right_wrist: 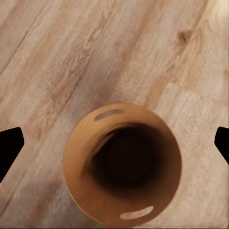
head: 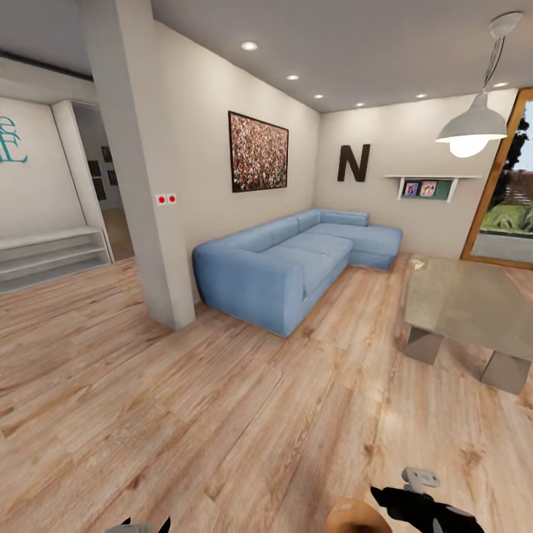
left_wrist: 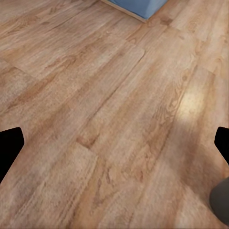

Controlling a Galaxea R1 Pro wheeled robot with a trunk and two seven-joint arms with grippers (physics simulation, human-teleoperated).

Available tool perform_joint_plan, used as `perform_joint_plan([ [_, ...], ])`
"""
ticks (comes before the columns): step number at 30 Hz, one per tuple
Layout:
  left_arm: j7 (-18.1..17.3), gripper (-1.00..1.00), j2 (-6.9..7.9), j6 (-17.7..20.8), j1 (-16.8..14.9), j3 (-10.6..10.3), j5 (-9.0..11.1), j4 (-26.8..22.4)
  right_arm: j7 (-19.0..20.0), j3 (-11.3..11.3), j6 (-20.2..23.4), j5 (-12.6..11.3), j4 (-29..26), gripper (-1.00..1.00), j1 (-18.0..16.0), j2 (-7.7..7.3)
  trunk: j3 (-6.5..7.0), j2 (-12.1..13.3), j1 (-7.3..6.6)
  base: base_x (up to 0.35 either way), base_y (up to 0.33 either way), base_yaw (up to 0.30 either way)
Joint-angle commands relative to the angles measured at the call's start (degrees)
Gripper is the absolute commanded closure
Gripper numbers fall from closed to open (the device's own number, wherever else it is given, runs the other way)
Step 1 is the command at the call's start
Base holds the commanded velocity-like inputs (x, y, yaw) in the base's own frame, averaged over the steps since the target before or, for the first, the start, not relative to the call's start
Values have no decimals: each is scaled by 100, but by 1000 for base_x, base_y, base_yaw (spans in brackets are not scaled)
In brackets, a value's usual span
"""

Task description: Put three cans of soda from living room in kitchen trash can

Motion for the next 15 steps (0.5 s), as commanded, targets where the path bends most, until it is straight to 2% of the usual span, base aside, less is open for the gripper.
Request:
perform_joint_plan([
  [1,1,-100,0,0,0,-2,0,0,0,-1,5,-1,105,-100,-52,-21,-19,-42,23,0,0,0],
  [9,1,-100,0,1,0,-16,-3,0,5,-2,18,-4,494,-100,-241,-219,-162,-362,198,0,0,0],
  [10,2,-100,0,1,0,-21,-5,2,12,-5,19,-9,547,-100,-260,-320,-180,-403,220,0,0,0],
  [15,-2,-100,0,1,0,-28,-7,5,22,-42,19,-20,617,-100,-284,-531,-270,-603,330,0,0,0],
])
